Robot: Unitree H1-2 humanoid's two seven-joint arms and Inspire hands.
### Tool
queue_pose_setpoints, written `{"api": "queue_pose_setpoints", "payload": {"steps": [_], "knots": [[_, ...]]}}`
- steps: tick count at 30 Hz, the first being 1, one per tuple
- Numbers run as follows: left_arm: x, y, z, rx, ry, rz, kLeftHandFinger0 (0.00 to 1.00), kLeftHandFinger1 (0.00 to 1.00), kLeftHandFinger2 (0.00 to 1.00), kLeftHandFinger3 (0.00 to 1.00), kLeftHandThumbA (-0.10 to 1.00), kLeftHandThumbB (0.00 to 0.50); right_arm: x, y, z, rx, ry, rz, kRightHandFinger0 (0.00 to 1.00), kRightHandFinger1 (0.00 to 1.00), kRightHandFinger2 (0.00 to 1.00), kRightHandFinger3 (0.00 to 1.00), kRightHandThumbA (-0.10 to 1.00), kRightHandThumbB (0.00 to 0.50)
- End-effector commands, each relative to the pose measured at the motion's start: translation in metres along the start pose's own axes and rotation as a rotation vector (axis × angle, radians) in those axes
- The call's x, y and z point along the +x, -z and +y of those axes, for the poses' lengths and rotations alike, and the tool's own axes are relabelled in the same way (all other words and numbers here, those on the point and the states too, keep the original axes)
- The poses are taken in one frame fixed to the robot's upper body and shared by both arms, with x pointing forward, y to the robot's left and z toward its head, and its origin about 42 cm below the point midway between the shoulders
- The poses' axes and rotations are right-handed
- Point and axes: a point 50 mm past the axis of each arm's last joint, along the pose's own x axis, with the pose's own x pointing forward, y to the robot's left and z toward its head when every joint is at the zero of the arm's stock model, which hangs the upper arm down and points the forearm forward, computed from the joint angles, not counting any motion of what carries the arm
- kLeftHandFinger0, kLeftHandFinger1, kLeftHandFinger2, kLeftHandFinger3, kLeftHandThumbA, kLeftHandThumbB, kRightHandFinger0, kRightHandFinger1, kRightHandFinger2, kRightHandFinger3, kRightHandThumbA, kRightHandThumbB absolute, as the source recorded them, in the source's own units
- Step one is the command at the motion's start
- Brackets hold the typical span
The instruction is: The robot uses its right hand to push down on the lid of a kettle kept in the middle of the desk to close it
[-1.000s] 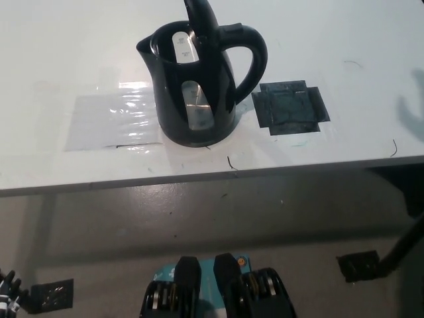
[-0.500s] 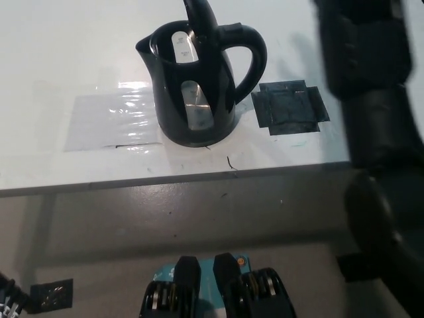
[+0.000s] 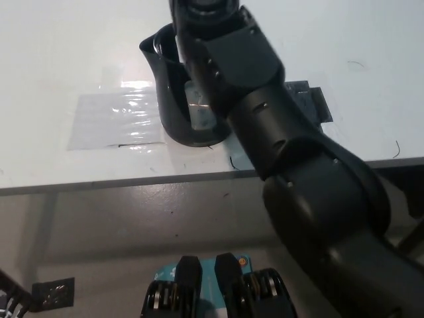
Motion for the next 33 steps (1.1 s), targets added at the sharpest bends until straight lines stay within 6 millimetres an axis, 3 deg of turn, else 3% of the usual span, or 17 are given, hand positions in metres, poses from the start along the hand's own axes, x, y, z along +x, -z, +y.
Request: {"api": "queue_pose_setpoints", "payload": {"steps": [1, 3, 5, 6, 7, 13, 14, 21, 25, 29, 30, 33], "knots": [[0.001, -0.014, 0.003, 0.022, 0.047, -0.048, 1.00, 1.00, 0.94, 1.00, 0.55, 0.216, -0.001, -0.030, 0.011, -0.009, 0.028, -0.141, 0.89, 1.00, 1.00, 0.86, 0.32, 0.095], [0.001, -0.014, 0.003, 0.023, 0.045, -0.051, 1.00, 1.00, 0.93, 1.00, 0.55, 0.214, -0.002, -0.024, 0.011, -0.003, 0.025, -0.134, 0.90, 1.00, 1.00, 0.86, 0.32, 0.094], [-0.006, -0.011, 0.006, 0.025, 0.047, -0.045, 1.00, 1.00, 0.93, 0.99, 0.57, 0.225, -0.004, -0.002, 0.008, -0.034, 0.021, -0.113, 0.79, 0.91, 0.94, 0.84, 0.34, 0.083], [-0.007, -0.011, 0.008, 0.024, 0.046, -0.045, 1.00, 1.00, 0.94, 0.99, 0.57, 0.223, -0.004, 0.000, 0.004, -0.032, 0.019, -0.113, 0.85, 0.97, 1.00, 0.94, 0.33, 0.083], [-0.008, -0.012, 0.009, 0.024, 0.045, -0.045, 1.00, 1.00, 0.94, 0.99, 0.57, 0.219, -0.004, 0.000, 0.001, -0.030, 0.019, -0.116, 0.90, 1.00, 1.00, 0.99, 0.33, 0.094], [-0.008, -0.009, 0.011, 0.024, 0.043, -0.043, 1.00, 1.00, 0.94, 1.00, 0.56, 0.196, 0.002, -0.022, -0.017, -0.023, 0.036, -0.136, 0.98, 1.00, 1.00, 1.00, 0.41, 0.100], [-0.010, -0.008, 0.010, 0.015, 0.040, -0.037, 1.00, 1.00, 0.94, 1.00, 0.56, 0.211, 0.002, -0.036, -0.019, -0.008, 0.034, -0.170, 0.98, 1.00, 1.00, 1.00, 0.40, 0.099], [-0.021, -0.004, 0.015, 0.014, 0.031, -0.015, 1.00, 1.00, 0.94, 1.00, 0.54, 0.204, -0.002, -0.056, -0.031, -0.015, 0.037, -0.228, 1.00, 1.00, 1.00, 1.00, 0.42, 0.083], [-0.025, -0.004, 0.018, 0.038, 0.037, -0.009, 1.00, 1.00, 0.95, 1.00, 0.56, 0.185, -0.005, -0.061, -0.046, -0.016, 0.044, -0.244, 1.00, 1.00, 1.00, 1.00, 0.42, 0.066], [-0.027, -0.003, 0.020, 0.042, 0.042, -0.012, 1.00, 1.00, 0.95, 1.00, 0.57, 0.192, -0.008, -0.063, -0.052, -0.015, 0.055, -0.250, 1.00, 1.00, 1.00, 1.00, 0.40, 0.070], [-0.025, -0.005, 0.021, 0.036, 0.043, -0.020, 1.00, 1.00, 0.94, 1.00, 0.56, 0.212, -0.007, -0.072, -0.059, -0.016, 0.070, -0.257, 1.00, 1.00, 1.00, 1.00, 0.39, 0.074], [-0.026, -0.005, 0.020, 0.031, 0.039, -0.018, 1.00, 1.00, 0.94, 1.00, 0.57, 0.197, -0.008, -0.073, -0.064, -0.007, 0.079, -0.258, 1.00, 1.00, 1.00, 1.00, 0.39, 0.074]]}}
